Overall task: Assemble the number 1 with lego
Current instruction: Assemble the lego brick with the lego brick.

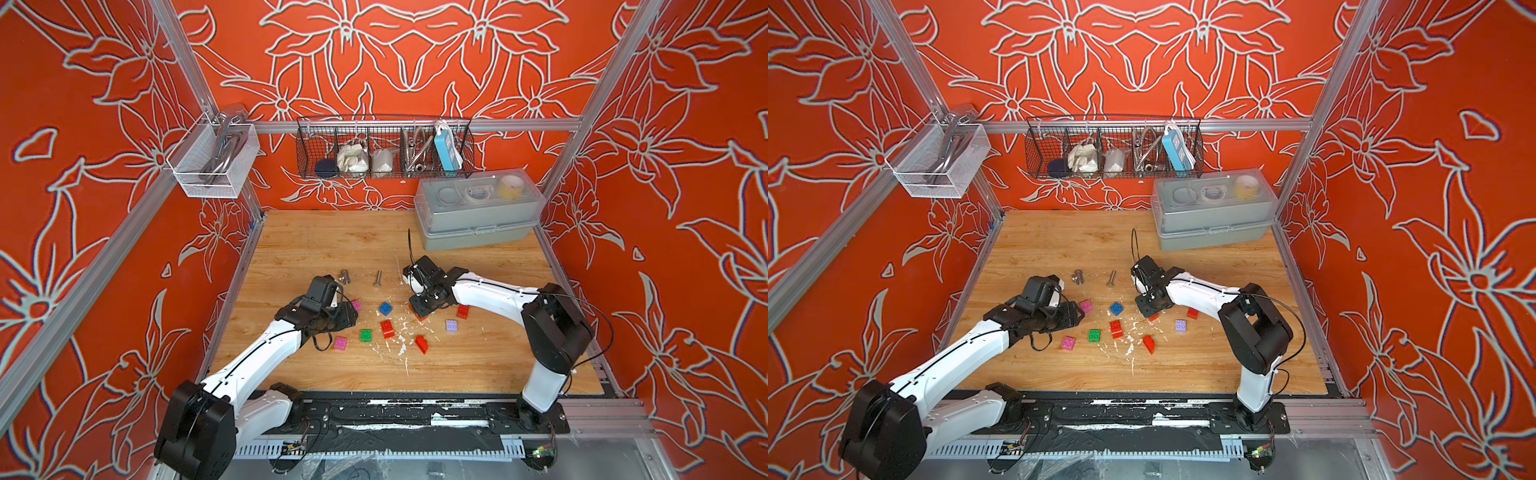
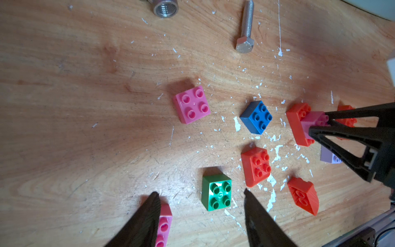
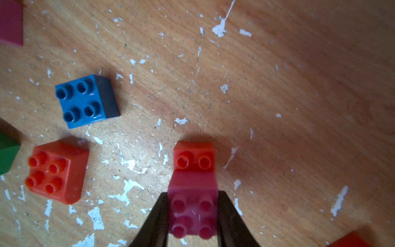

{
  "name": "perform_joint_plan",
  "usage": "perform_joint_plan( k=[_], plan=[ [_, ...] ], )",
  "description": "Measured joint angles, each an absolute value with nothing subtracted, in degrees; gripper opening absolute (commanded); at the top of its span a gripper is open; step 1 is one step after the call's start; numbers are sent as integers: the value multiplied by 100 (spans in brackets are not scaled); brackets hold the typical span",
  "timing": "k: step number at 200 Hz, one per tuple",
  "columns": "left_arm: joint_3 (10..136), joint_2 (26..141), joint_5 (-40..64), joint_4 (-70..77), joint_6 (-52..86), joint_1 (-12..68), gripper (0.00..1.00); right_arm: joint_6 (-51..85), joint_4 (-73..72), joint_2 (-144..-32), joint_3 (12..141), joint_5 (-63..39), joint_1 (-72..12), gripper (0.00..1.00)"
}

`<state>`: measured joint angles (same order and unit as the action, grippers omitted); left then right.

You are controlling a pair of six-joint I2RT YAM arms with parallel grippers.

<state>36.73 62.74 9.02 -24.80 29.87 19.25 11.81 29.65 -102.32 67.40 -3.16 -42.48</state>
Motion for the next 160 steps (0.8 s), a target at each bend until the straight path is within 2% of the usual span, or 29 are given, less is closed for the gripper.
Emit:
perform_joint_plan(
  k=[24,35,107,160],
  plan=[
    [3673,6274,888,-2482,2985,1925,66,1253,3041,-10232,6766,-340,-4248,54],
    [3673,6274,882,-2493,2989,1925,68,1293,3162,-10232,6768,-353,-4248,59],
    [3811,6001,565,-2934,3229,1850,69,1498,3671,-10022,7625,-416,-4318,55],
    [4154,6003,985,-3514,3269,899,72,2086,3837,-10589,8779,-410,-4877,56]
  ],
)
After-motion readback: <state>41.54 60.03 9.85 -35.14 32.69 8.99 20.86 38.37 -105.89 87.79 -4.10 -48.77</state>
